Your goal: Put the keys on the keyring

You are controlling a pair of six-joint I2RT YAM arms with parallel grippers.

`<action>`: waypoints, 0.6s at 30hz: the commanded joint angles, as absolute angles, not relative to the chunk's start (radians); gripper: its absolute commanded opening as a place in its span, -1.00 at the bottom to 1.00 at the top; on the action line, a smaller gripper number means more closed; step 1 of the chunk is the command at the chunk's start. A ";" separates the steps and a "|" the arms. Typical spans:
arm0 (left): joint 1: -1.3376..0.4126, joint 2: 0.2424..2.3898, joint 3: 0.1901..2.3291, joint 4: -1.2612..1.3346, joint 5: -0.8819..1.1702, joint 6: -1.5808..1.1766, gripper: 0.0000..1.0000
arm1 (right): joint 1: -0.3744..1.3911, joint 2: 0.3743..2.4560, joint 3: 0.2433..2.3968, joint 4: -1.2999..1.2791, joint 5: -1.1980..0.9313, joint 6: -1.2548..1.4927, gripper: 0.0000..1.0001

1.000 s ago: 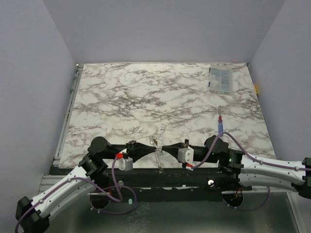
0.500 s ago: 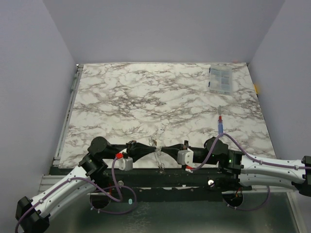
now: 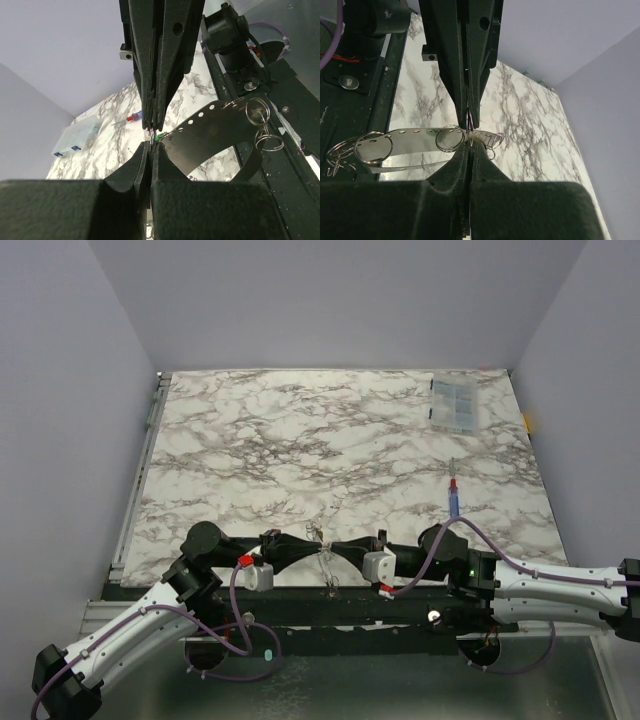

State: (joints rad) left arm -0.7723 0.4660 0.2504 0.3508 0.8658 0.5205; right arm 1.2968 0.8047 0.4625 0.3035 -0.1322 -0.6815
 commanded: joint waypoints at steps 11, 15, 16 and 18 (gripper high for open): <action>-0.769 0.455 0.258 0.385 0.858 0.520 -1.00 | 1.306 0.793 0.492 0.308 -0.090 -0.693 -0.99; -0.769 0.457 0.256 0.385 0.856 0.520 -1.00 | 1.310 0.797 0.499 0.314 -0.101 -0.692 -0.99; -0.769 0.457 0.256 0.385 0.856 0.520 -1.00 | 1.312 0.796 0.499 0.318 -0.104 -0.692 -0.99; -0.769 0.457 0.256 0.385 0.856 0.520 -1.00 | 1.315 0.793 0.504 0.321 -0.111 -0.691 -0.99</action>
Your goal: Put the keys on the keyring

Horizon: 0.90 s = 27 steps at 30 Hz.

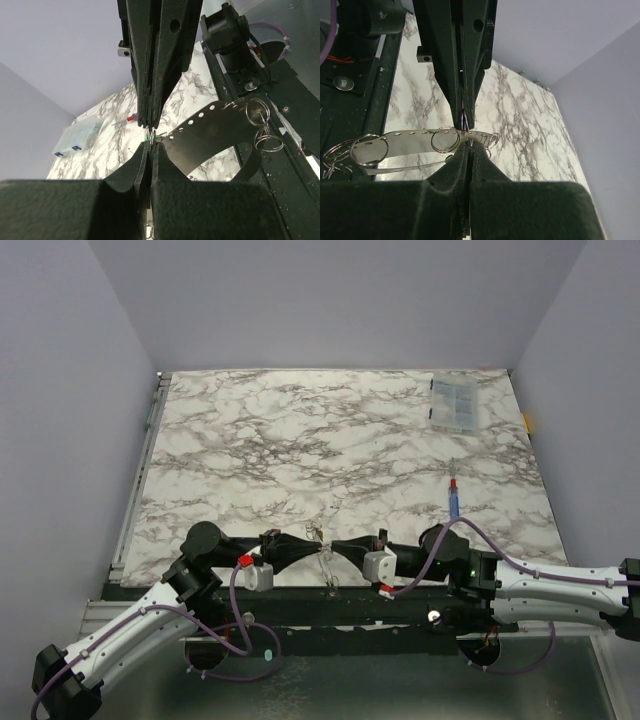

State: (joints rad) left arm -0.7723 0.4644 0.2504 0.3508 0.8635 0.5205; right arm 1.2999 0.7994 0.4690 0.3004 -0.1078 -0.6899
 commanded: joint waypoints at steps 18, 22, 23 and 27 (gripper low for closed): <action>-0.769 0.454 0.255 0.385 0.845 0.519 -1.00 | 1.332 0.815 0.525 0.332 -0.139 -0.681 -0.99; -0.769 0.463 0.256 0.385 0.858 0.516 -1.00 | 1.334 0.830 0.526 0.342 -0.142 -0.694 -0.99; -0.769 0.464 0.256 0.385 0.861 0.516 -1.00 | 1.334 0.834 0.528 0.344 -0.142 -0.699 -0.99; -0.769 0.471 0.256 0.385 0.867 0.514 -1.00 | 1.334 0.840 0.536 0.344 -0.141 -0.719 -0.99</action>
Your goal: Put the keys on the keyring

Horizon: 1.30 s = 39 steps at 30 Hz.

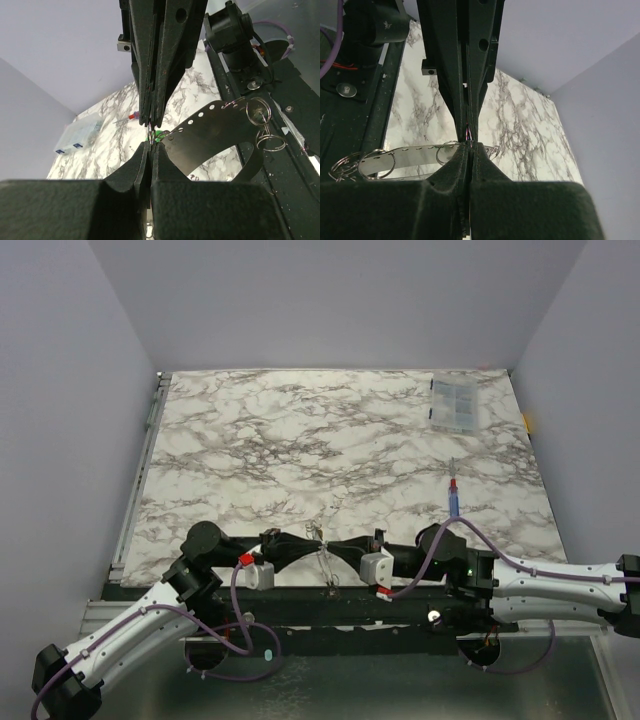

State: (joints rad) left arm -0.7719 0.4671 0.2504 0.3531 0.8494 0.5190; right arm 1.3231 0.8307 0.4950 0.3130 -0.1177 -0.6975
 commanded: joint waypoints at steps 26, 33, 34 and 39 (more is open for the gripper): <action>-0.769 0.496 0.262 0.401 0.924 0.492 -1.00 | 1.334 0.852 0.593 0.248 -0.181 -0.769 -0.99; -0.769 0.438 0.245 0.401 0.840 0.489 -1.00 | 1.333 0.856 0.527 0.463 0.446 -0.379 -0.67; -0.769 0.427 0.242 0.400 0.818 0.490 -1.00 | 1.334 0.861 0.553 0.406 0.569 -0.258 -0.39; -0.769 0.412 0.241 0.394 0.784 0.494 -1.00 | 1.332 0.916 0.709 -0.183 0.764 0.380 0.42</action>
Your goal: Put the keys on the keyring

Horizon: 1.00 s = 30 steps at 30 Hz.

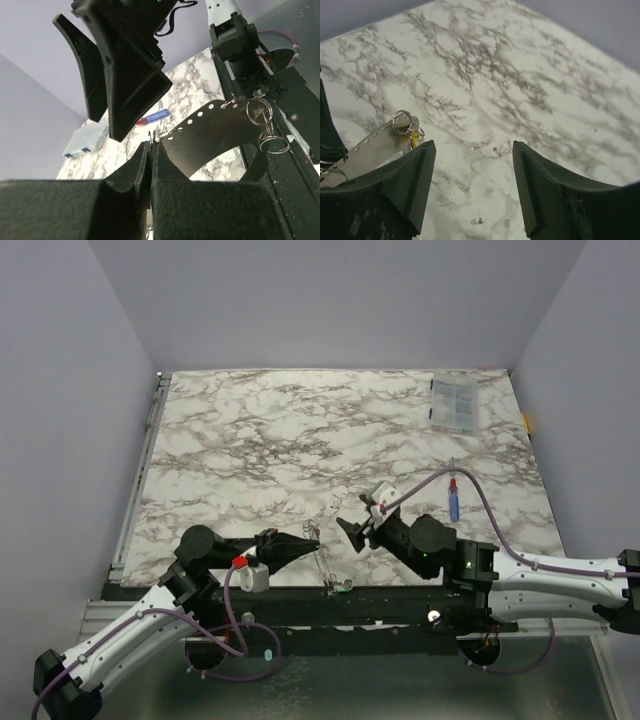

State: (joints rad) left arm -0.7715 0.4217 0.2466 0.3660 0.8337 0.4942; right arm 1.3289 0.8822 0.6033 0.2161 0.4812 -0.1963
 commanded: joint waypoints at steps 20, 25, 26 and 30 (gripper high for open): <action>-0.765 0.222 0.273 0.173 0.540 0.657 -1.00 | 1.334 1.211 0.616 -0.351 0.228 0.561 0.39; -0.766 0.220 0.273 0.167 0.528 0.663 -1.00 | 1.350 1.410 0.723 -0.418 0.278 0.561 0.42; -0.765 0.219 0.273 0.166 0.528 0.663 -1.00 | 1.356 1.429 0.736 -0.423 0.286 0.557 0.45; -0.766 0.212 0.272 0.167 0.524 0.665 -1.00 | 1.390 1.470 0.768 -0.420 0.311 0.531 0.62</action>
